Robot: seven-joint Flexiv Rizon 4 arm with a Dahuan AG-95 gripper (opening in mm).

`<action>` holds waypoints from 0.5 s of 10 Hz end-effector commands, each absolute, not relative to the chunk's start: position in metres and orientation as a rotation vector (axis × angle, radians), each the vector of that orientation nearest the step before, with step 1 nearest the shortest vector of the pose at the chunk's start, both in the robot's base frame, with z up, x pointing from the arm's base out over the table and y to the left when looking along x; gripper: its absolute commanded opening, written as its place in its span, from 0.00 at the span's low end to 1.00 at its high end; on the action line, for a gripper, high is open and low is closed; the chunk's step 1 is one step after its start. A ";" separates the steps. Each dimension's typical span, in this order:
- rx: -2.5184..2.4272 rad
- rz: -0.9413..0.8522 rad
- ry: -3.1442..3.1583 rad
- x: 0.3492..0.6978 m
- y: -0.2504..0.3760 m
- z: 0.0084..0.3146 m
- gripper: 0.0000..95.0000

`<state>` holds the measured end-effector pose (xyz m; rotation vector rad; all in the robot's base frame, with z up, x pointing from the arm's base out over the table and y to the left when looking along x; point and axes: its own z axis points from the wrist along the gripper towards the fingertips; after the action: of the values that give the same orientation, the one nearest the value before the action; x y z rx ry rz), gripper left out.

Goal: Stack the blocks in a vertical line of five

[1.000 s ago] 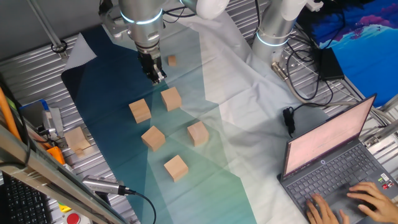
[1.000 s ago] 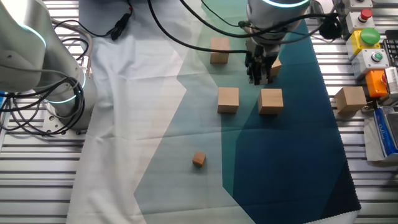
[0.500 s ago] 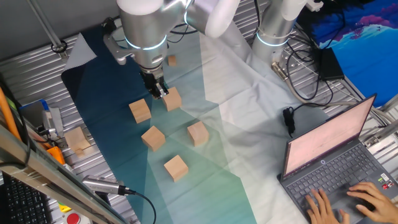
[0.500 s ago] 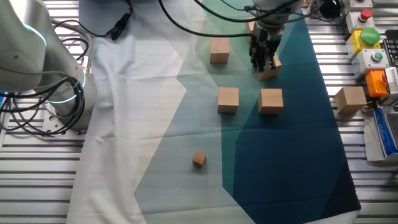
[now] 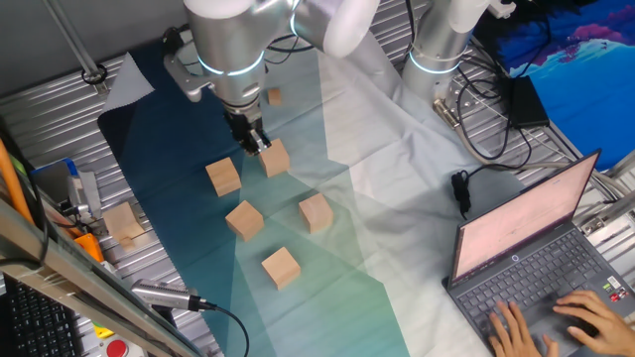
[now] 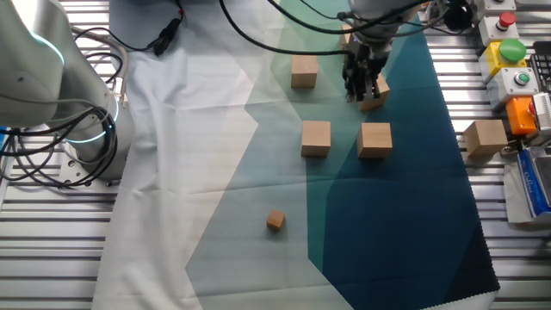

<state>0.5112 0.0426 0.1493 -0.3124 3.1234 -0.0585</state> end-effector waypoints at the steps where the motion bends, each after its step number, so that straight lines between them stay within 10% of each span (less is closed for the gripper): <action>1: -0.585 0.020 3.053 0.509 0.041 0.149 0.00; 4: -0.649 0.100 3.046 0.509 0.041 0.149 0.00; 5: -0.611 0.194 3.040 0.509 0.041 0.149 0.40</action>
<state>0.5102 0.0414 0.1491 -0.6746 3.0428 0.0661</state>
